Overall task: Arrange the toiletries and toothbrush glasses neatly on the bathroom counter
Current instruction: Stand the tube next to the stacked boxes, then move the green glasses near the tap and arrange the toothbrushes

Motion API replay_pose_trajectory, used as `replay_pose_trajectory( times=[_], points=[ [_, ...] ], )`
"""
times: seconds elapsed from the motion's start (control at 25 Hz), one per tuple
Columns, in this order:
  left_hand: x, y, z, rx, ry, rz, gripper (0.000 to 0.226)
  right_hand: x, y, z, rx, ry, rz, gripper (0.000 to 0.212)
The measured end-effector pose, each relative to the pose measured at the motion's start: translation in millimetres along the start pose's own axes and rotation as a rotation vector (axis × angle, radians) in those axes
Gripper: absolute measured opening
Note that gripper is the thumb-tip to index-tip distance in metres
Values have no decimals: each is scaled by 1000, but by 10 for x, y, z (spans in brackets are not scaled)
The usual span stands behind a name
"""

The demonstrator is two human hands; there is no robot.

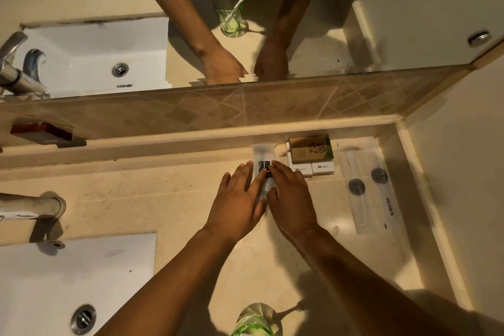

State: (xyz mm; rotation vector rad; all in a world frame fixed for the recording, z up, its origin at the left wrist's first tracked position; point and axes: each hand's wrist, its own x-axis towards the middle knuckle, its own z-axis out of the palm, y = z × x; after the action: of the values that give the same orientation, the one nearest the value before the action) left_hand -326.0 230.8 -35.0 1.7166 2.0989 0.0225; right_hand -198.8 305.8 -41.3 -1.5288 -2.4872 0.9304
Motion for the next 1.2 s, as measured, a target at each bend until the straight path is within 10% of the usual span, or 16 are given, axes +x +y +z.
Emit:
replay_pose_trajectory(
  times=[0.2, 0.56, 0.8, 1.2],
  points=[
    [-330, 1, -97, -81, 109, 20, 56, -411, 71, -49, 169, 79, -39, 41],
    [-1397, -51, -390, -399, 17, -150, 23, -1560, 385, -68, 421, -253, 81, 24],
    [-2503, 561, -962, -689, 294, -329, 15, -2151, 452, -91, 280, -320, 38, 29],
    [-3275, 1019, 449, -1044, 169, -668, 31, -2503, 264, -111, 501, -371, 81, 47]
  ],
)
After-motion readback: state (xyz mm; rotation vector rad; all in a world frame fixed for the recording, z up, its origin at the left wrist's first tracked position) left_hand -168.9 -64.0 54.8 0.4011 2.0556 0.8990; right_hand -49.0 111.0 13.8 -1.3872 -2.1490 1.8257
